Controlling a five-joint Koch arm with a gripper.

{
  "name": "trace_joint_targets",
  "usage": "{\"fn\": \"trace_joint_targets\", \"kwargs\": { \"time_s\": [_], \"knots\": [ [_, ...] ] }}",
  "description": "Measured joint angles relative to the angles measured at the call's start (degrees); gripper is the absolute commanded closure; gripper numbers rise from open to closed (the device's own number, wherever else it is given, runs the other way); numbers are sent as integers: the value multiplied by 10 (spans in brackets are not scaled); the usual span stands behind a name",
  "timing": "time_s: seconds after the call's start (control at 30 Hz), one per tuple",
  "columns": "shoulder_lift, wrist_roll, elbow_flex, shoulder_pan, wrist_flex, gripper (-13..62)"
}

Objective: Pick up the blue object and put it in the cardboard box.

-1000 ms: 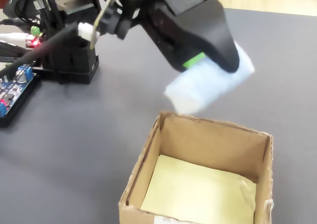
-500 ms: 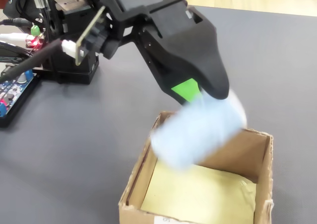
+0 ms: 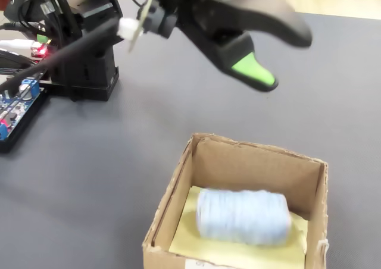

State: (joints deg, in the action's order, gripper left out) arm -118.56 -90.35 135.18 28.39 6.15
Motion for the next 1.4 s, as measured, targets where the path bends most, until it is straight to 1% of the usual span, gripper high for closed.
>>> {"fn": "trace_joint_targets", "kwargs": {
  "time_s": [0.17,0.2,0.43,0.5,0.7,0.93,1.13,1.4],
  "knots": [
    [-41,-6,58,-80,-24,154],
    [-56,-6,83,-112,-30,154],
    [-98,-7,164,-211,-46,153],
    [-99,-7,176,-214,-48,153],
    [-120,-17,308,-226,-59,154],
    [-120,-21,371,-233,-64,154],
    [-120,-25,408,-234,-100,154],
    [-120,-25,412,-233,-98,154]
  ]
}}
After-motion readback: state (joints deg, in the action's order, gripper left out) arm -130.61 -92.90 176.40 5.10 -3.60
